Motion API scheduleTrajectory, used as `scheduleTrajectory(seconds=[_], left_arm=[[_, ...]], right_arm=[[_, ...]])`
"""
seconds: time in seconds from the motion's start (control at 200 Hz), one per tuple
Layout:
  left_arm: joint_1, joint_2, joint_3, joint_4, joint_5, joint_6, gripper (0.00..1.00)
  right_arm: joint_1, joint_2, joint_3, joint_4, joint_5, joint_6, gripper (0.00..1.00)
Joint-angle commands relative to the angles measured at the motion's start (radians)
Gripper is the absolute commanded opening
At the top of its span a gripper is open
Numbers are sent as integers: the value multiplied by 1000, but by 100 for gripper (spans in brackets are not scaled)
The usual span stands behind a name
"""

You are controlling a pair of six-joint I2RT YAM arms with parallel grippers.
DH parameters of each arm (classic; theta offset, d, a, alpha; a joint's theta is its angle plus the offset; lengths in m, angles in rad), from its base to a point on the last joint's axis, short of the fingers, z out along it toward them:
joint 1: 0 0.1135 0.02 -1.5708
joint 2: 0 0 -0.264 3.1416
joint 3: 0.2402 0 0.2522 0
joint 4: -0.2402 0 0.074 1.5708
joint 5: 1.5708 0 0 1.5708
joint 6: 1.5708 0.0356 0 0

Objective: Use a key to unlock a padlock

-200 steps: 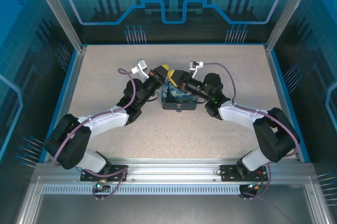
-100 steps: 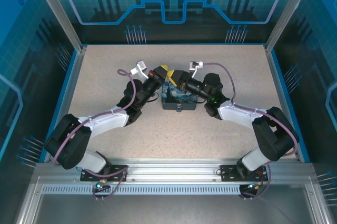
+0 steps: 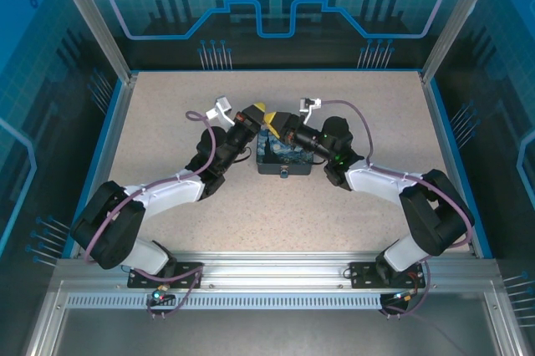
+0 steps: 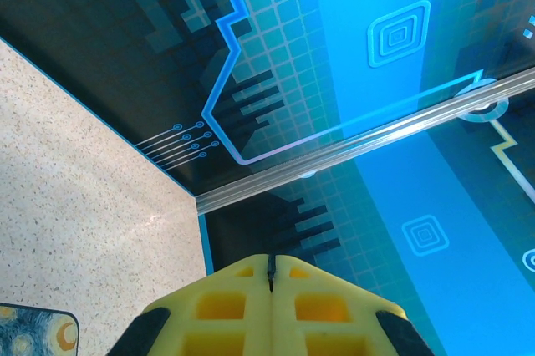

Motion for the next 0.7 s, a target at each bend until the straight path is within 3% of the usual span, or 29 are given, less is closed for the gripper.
scheduleTrajectory(seconds=[0.0, 0.12, 0.425, 0.67, 0.695], left_arm=[[-6, 0, -6, 28, -21, 4, 0], [-6, -4, -7, 27, -24, 7, 0], [-6, -12, -7, 26, -24, 10, 0], [-6, -25, -24, 40, -24, 12, 0], [-6, -29, -28, 43, -21, 15, 9]], right_arm=[[19, 15, 0, 43, 8, 3, 19], [22, 20, 2, 37, 7, -1, 18], [22, 31, -4, 36, 9, -3, 0], [5, 24, -8, 45, -1, -8, 0], [2, 21, -10, 44, -4, -9, 0]])
